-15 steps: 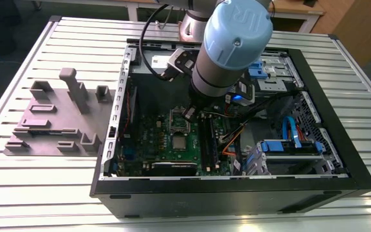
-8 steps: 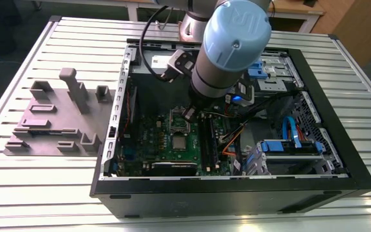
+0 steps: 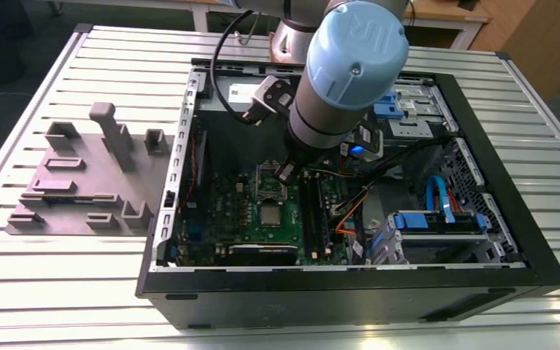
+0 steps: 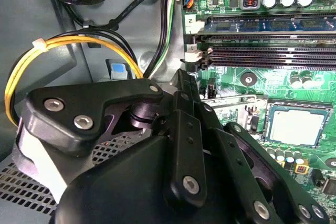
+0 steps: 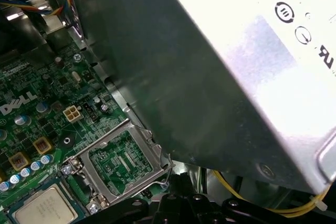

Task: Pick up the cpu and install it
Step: 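Close the cpu cover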

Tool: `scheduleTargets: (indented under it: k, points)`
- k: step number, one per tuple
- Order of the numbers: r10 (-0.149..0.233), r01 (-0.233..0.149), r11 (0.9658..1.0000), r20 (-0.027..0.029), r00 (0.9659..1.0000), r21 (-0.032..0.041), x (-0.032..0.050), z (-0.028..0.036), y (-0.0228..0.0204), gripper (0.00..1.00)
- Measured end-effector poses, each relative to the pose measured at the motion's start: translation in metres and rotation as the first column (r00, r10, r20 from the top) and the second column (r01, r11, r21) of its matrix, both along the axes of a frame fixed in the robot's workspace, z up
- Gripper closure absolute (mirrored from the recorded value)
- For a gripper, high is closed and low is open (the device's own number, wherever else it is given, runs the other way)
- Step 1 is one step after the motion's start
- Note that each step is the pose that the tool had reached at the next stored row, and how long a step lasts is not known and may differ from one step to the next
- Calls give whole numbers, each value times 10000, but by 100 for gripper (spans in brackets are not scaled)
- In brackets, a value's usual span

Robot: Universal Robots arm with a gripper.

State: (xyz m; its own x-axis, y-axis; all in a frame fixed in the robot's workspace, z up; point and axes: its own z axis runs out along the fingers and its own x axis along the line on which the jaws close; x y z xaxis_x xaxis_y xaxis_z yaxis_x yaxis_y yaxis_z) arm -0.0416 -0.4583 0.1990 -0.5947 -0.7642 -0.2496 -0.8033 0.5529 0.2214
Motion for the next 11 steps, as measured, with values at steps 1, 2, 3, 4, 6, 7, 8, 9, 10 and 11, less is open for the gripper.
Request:
scheduleTargets:
  k: [1,2,3,4,6,7,8,9,10,11]
  points:
    - [0,0,10000,1,10000,9,1,3,0,89]
    - [0,-1,10000,1,10000,19,1,5,0,89]
    - [1,-1,10000,2,10000,24,2,6,1,89]
    - [1,-1,10000,2,10000,25,2,6,1,89]
    - [1,-1,10000,0,10000,24,2,7,1,89]
    - [1,-1,10000,0,10000,25,2,7,2,89]
    - [1,-1,10000,0,10000,31,3,7,4,89]
    - [1,-1,10000,0,10000,36,3,7,6,89]
    - [1,-1,10000,0,10000,39,4,6,9,89]
    - [2,-2,10000,1,10000,44,4,3,12,89]
